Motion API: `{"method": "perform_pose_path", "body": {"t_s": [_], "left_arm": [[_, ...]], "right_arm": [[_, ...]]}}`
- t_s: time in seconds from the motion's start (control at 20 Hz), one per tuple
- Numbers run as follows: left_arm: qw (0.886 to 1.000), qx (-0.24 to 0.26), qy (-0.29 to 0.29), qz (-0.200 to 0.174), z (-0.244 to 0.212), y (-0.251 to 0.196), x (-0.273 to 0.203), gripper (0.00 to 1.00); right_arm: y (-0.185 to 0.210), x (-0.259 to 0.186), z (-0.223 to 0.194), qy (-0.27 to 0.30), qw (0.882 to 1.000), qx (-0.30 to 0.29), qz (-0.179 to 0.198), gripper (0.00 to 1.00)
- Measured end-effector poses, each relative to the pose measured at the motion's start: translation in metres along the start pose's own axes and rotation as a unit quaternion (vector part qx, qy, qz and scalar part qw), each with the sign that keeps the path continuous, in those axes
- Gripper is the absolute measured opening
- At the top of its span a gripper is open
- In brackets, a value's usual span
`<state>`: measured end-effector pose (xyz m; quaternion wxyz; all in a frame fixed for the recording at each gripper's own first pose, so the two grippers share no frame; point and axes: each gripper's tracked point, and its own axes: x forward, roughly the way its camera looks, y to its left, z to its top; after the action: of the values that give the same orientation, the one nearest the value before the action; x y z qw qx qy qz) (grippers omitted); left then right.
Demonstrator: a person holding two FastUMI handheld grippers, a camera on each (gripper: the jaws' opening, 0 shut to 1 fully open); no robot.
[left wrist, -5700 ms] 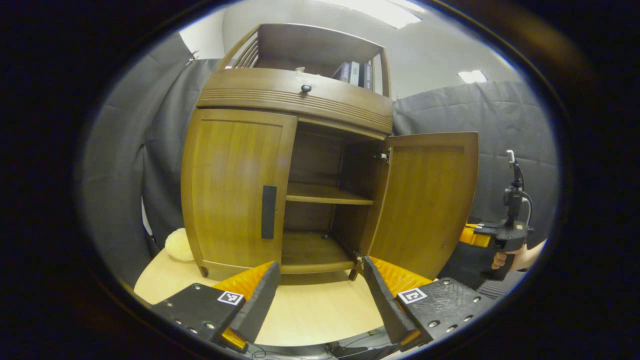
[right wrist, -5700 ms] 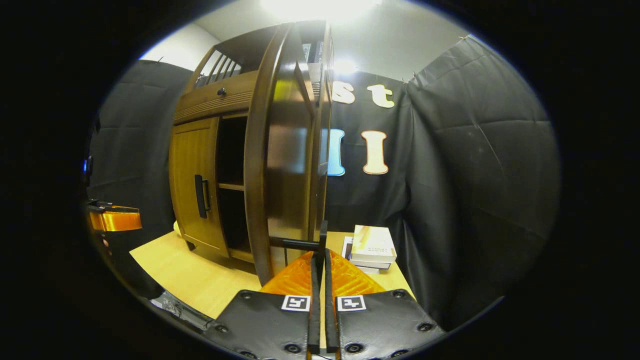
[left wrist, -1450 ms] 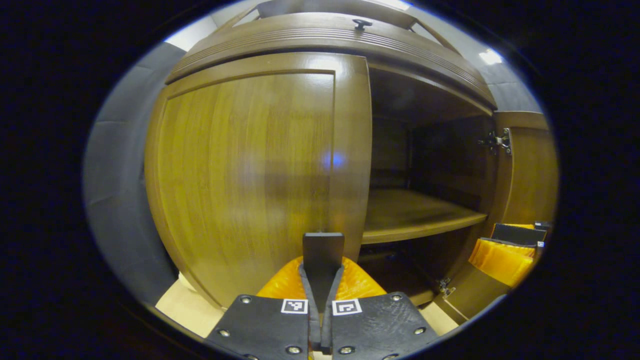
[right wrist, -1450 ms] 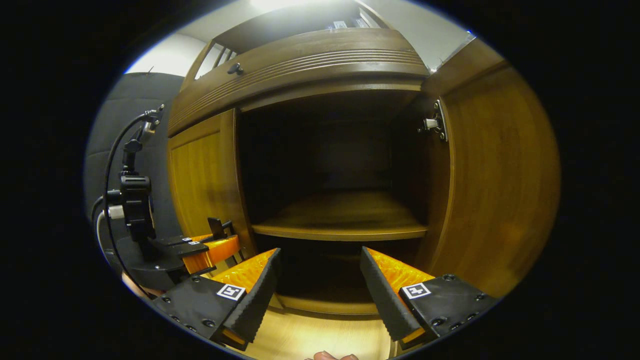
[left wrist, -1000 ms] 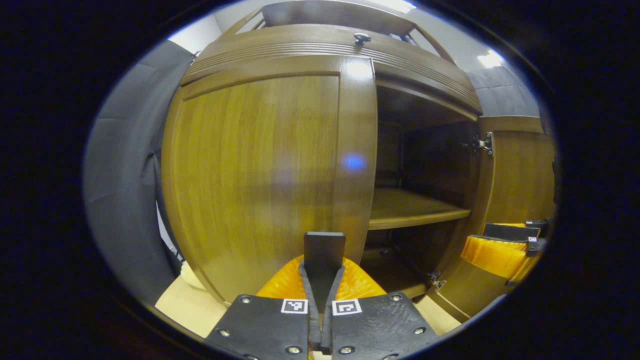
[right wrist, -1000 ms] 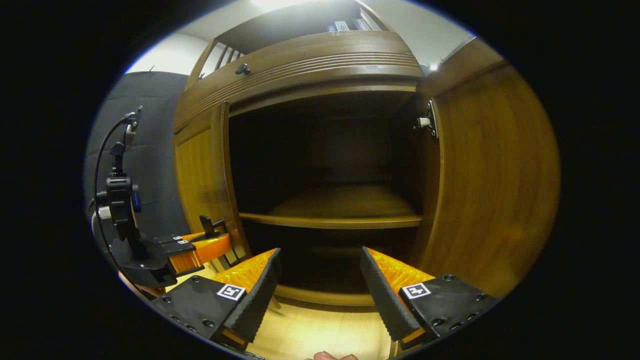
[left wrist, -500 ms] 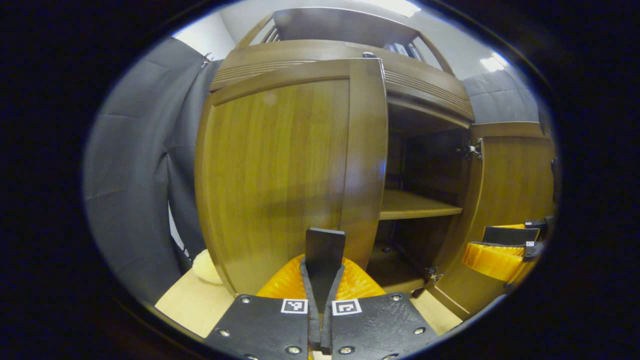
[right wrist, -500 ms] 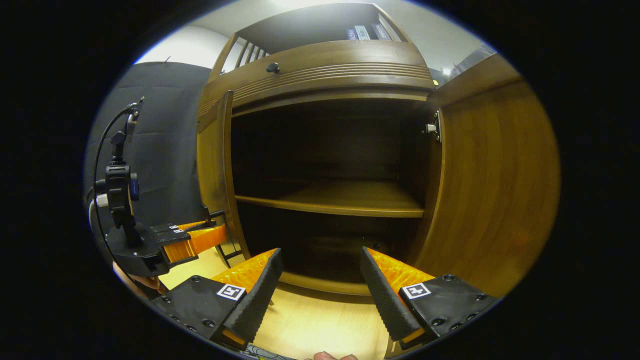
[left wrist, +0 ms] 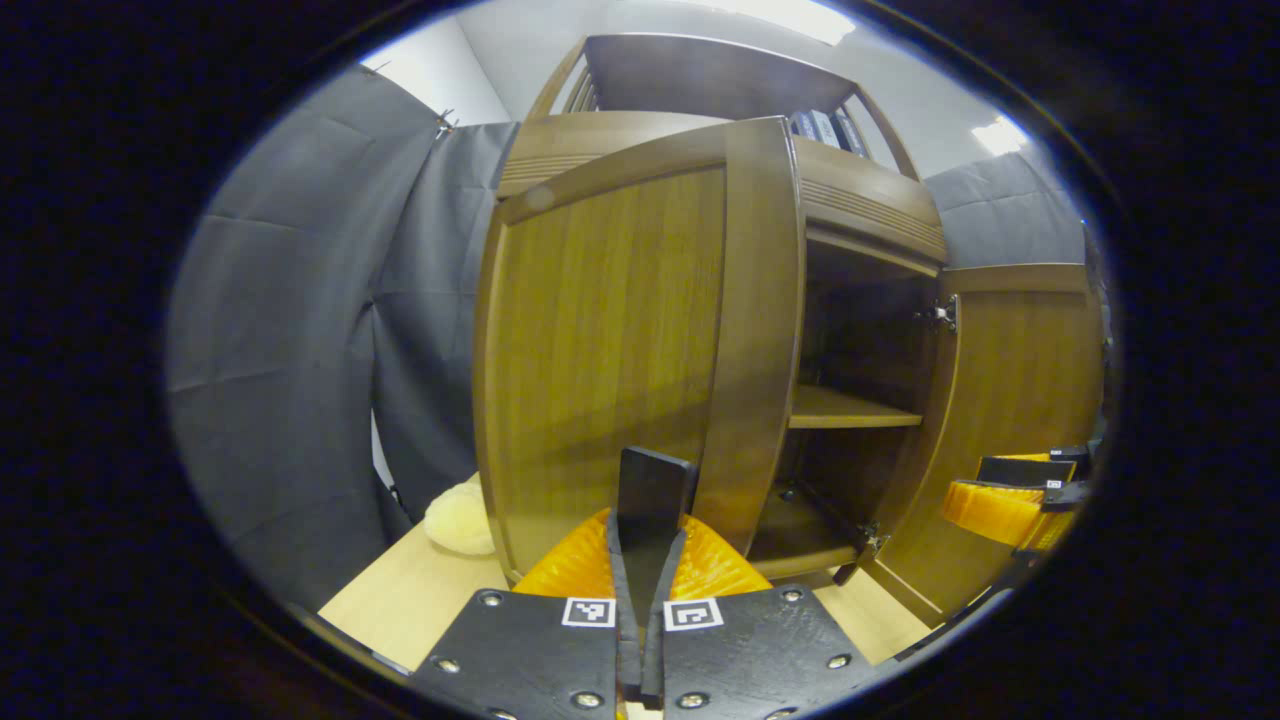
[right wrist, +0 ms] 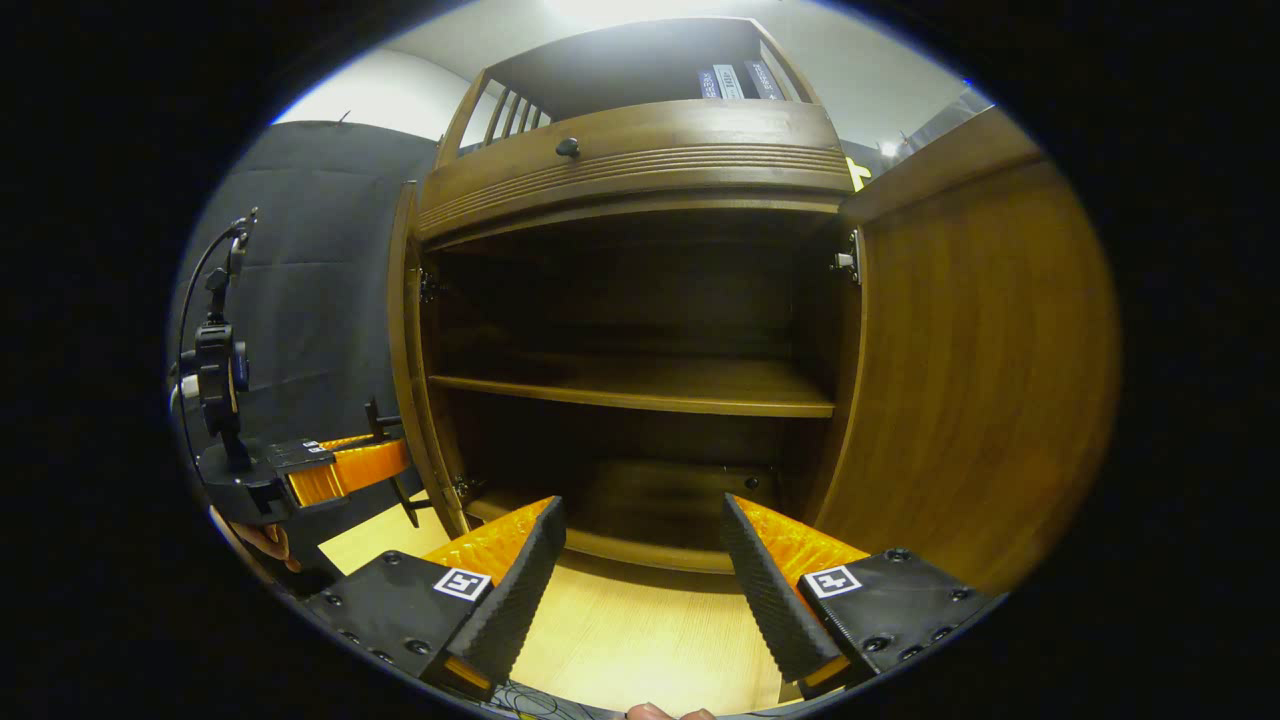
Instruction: Open the right door of the double-door shoe cabinet with the right hand, and open the left door with the left hand.
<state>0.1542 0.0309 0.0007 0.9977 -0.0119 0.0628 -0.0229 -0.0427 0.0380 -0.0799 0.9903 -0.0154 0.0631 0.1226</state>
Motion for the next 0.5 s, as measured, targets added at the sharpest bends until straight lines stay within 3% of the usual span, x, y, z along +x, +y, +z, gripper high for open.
{"method": "perform_pose_path", "body": {"t_s": [0.5], "left_arm": [[0.999,0.004,-0.008,0.032,0.001,0.035,-0.025,0.03]], "right_arm": [[0.02,-0.011,0.001,-0.008,1.0,0.013,0.01,0.93]]}}
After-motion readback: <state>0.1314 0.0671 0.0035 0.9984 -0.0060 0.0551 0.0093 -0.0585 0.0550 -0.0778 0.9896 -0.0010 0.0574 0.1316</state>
